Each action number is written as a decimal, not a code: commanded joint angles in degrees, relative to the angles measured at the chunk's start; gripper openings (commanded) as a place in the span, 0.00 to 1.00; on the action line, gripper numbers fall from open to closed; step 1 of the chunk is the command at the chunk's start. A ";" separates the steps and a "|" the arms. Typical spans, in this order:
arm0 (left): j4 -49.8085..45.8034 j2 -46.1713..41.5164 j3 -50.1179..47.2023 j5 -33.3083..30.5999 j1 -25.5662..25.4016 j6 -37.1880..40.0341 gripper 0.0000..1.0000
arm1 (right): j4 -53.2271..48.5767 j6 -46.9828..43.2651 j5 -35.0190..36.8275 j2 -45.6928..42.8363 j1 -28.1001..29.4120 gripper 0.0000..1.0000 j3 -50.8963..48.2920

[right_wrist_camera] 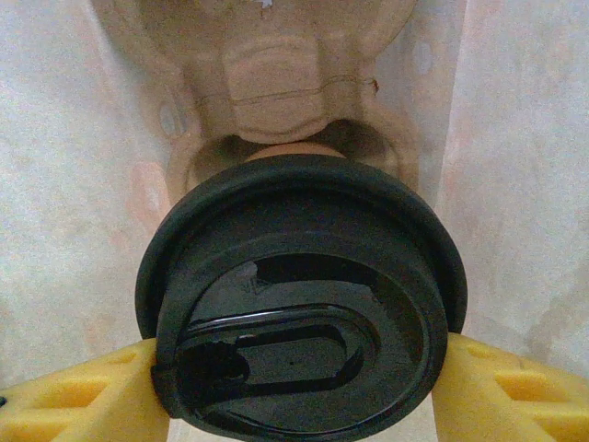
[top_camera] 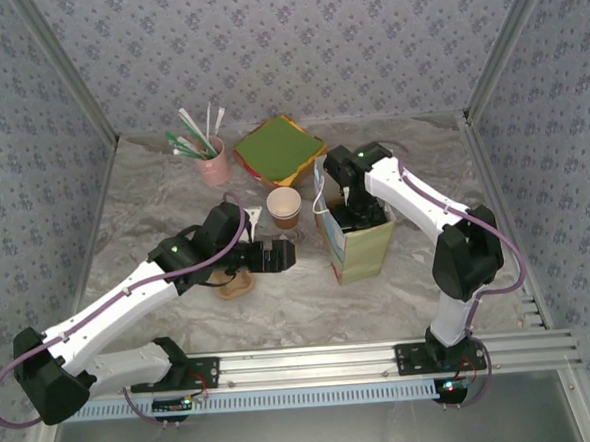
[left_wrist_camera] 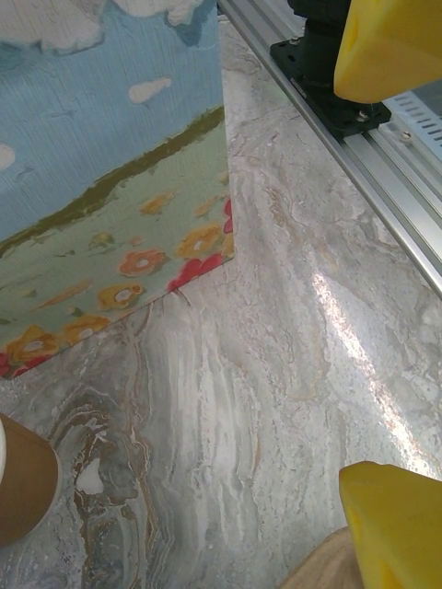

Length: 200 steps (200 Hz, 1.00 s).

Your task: Pack the takeout coffee

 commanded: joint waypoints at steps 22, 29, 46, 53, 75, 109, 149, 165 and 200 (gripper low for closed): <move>-0.92 -1.63 2.20 -1.03 -0.40 -0.70 1.00 | 1.77 -0.09 -0.16 1.20 -0.40 0.67 -3.30; -1.00 -1.70 2.18 -1.04 -0.41 -0.74 1.00 | 2.06 -0.01 -0.21 1.30 -0.45 0.67 -3.65; -1.16 -1.81 2.19 -1.12 -0.40 -0.62 1.00 | 2.92 0.06 -0.21 1.56 -0.38 0.67 -4.50; -1.16 -1.81 2.13 -1.11 -0.40 -0.61 1.00 | 3.17 0.08 -0.18 1.65 -0.37 0.67 -4.71; -1.11 -1.81 2.09 -1.20 -0.39 -0.65 1.00 | 3.66 0.04 -0.28 1.91 -0.44 0.67 -5.29; -1.11 -1.72 2.10 -1.22 -0.39 -0.51 1.00 | 3.26 0.17 -0.28 1.98 -0.39 0.67 -4.52; -1.00 -1.55 2.18 -1.28 -0.44 -0.36 1.00 | 2.52 0.21 -0.29 1.74 -0.42 0.67 -3.97; -0.87 -1.46 2.17 -1.27 -0.47 -0.26 1.00 | 2.45 0.23 -0.30 1.74 -0.48 0.67 -3.97; -0.82 -1.28 2.28 -1.21 -0.40 -0.28 1.00 | 2.33 0.25 -0.29 1.74 -0.44 0.67 -3.75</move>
